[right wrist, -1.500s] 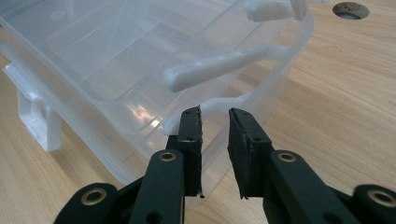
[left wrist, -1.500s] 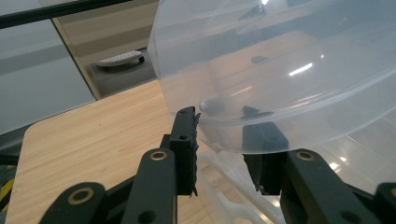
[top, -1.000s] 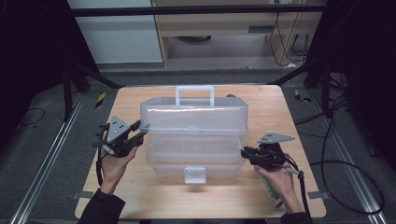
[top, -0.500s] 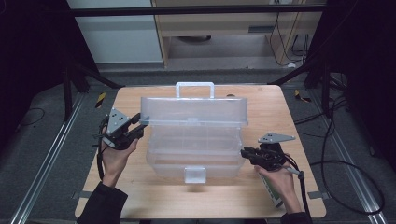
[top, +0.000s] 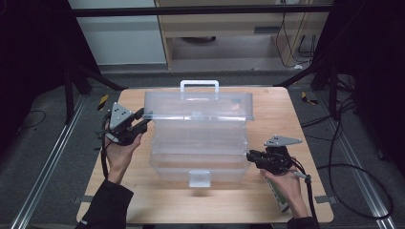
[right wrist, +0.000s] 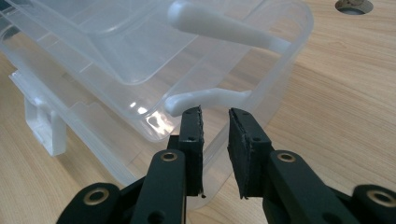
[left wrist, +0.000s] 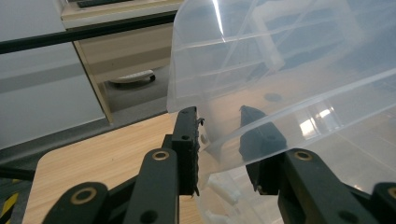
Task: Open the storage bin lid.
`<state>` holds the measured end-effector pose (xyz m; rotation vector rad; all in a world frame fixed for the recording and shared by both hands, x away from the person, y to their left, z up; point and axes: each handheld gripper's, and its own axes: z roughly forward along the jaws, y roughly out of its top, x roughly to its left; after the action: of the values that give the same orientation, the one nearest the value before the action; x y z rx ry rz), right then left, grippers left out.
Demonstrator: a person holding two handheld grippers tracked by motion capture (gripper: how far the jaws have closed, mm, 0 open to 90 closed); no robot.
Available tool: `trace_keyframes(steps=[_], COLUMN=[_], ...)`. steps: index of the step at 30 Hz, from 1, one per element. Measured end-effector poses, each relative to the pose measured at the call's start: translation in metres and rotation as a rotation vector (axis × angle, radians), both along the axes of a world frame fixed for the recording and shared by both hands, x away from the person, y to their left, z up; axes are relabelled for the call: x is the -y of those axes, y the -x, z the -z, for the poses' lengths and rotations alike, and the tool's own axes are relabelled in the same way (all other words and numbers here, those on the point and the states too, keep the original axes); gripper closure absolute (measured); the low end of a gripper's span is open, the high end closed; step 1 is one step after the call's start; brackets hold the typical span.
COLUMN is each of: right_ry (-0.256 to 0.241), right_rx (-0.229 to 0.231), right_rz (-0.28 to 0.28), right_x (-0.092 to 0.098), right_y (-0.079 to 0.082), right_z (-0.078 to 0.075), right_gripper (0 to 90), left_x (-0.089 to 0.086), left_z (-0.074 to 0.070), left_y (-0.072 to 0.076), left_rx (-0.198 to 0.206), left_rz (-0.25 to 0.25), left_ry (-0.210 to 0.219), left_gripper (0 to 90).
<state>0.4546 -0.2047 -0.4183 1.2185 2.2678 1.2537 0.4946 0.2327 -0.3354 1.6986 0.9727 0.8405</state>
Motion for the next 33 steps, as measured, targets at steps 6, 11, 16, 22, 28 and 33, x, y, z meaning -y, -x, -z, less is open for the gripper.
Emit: trace_keyframes(steps=[6, 11, 16, 22, 28, 33], right_ry=[-0.001, 0.008, 0.007, 0.005, 0.007, 0.007], right_rx=[-0.001, 0.003, 0.002, -0.001, -0.001, -0.003], right_rz=[0.0, 0.001, 0.0, 0.002, 0.002, 0.003], right_x=[0.0, -0.001, -0.001, -0.001, -0.001, -0.001], right_y=[0.0, 0.0, 0.0, 0.0, -0.001, -0.001], right_z=[0.0, 0.0, 0.0, 0.0, 0.0, 0.0], right_gripper=[75.2, 74.9, 74.9, 74.6, 74.4, 74.3], left_x=[0.002, 0.004, 0.004, 0.006, 0.007, 0.007], left_z=[-0.005, -0.008, -0.01, -0.012, -0.015, -0.018], left_y=[-0.008, -0.013, -0.018, -0.022, -0.027, -0.033], left_rx=[0.011, 0.014, 0.009, 0.007, 0.001, -0.008], left_rz=[0.001, -0.013, -0.022, -0.035, -0.044, -0.048], left_ry=[-0.002, -0.016, -0.016, -0.032, -0.037, -0.027], left_gripper=[68.6, 69.8, 71.5, 74.0, 74.9, 75.3])
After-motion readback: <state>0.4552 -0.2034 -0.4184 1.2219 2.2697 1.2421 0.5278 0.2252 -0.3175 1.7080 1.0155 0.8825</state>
